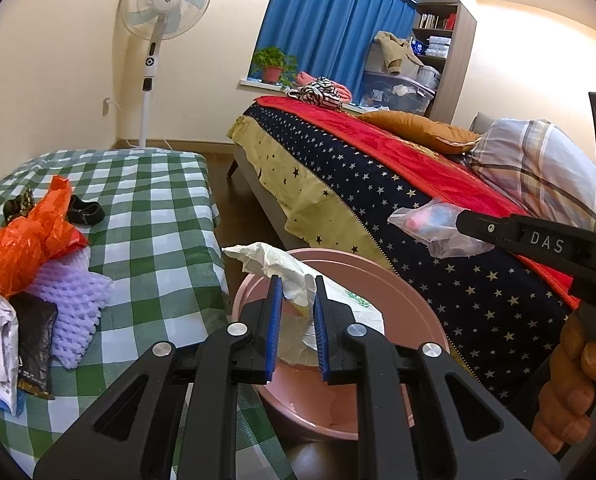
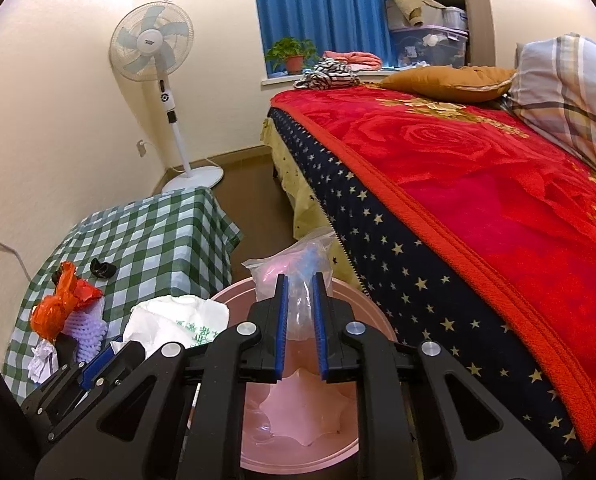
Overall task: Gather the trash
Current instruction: 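Open the right tool over the pink bin while the left tool releases the tissue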
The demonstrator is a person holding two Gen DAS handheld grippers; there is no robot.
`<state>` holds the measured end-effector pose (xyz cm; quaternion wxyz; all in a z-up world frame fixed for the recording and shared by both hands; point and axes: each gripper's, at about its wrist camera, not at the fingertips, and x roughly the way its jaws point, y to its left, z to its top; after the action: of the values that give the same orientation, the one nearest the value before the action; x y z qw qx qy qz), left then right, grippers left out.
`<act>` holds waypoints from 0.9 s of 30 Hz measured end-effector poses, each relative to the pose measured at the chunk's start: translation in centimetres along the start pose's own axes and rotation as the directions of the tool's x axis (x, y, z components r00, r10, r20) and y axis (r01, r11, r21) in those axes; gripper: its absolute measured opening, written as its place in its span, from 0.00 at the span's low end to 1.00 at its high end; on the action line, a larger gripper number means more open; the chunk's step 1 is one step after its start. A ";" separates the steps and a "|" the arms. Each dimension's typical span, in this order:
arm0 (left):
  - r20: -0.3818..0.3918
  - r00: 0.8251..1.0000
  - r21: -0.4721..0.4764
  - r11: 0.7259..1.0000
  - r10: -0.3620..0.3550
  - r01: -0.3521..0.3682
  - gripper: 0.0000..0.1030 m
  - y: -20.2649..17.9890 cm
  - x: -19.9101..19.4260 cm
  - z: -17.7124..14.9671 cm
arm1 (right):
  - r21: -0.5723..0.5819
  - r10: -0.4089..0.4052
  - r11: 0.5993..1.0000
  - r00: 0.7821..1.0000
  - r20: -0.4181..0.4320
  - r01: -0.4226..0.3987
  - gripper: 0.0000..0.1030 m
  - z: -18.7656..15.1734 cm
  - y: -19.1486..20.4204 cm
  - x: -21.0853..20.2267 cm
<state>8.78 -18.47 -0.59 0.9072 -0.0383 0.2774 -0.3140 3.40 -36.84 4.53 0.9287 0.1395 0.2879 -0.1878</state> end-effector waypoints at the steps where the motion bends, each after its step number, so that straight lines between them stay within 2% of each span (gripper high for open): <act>1: 0.001 1.000 -0.004 1.000 -0.002 0.002 0.19 0.1 -0.1 0.0 | 0.010 -0.003 1.000 1.000 0.001 0.003 0.21 0.0 -0.2 0.0; 2: 0.001 1.000 -0.009 1.000 -0.009 0.009 0.27 0.2 -0.1 0.1 | 0.014 -0.003 1.000 1.000 0.002 0.003 0.28 0.0 -0.3 0.0; 3: 0.001 1.000 -0.012 1.000 -0.011 0.011 0.34 0.3 -0.2 0.2 | 0.016 -0.007 1.000 1.000 0.007 0.006 0.41 0.1 -0.3 -0.1; 4: 0.006 1.000 -0.014 1.000 -0.007 0.007 0.35 0.3 -0.3 0.3 | 0.016 -0.011 1.000 1.000 0.012 0.011 0.49 0.1 -0.3 -0.2; 17: 0.026 0.999 -0.019 0.999 0.031 -0.031 0.35 1.1 -2.7 0.6 | -0.050 0.007 0.999 0.998 0.066 -0.003 0.50 -0.3 1.2 -1.5; 27: 0.058 0.994 -0.030 0.996 0.088 -0.086 0.35 2.4 -6.1 0.4 | -0.074 0.059 0.996 0.993 0.099 -0.052 0.50 -1.2 2.3 -3.3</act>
<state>6.33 -13.02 2.07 0.9273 -0.0479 0.2558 -0.2691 1.29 -33.44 5.83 0.9512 0.1047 0.2431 -0.1585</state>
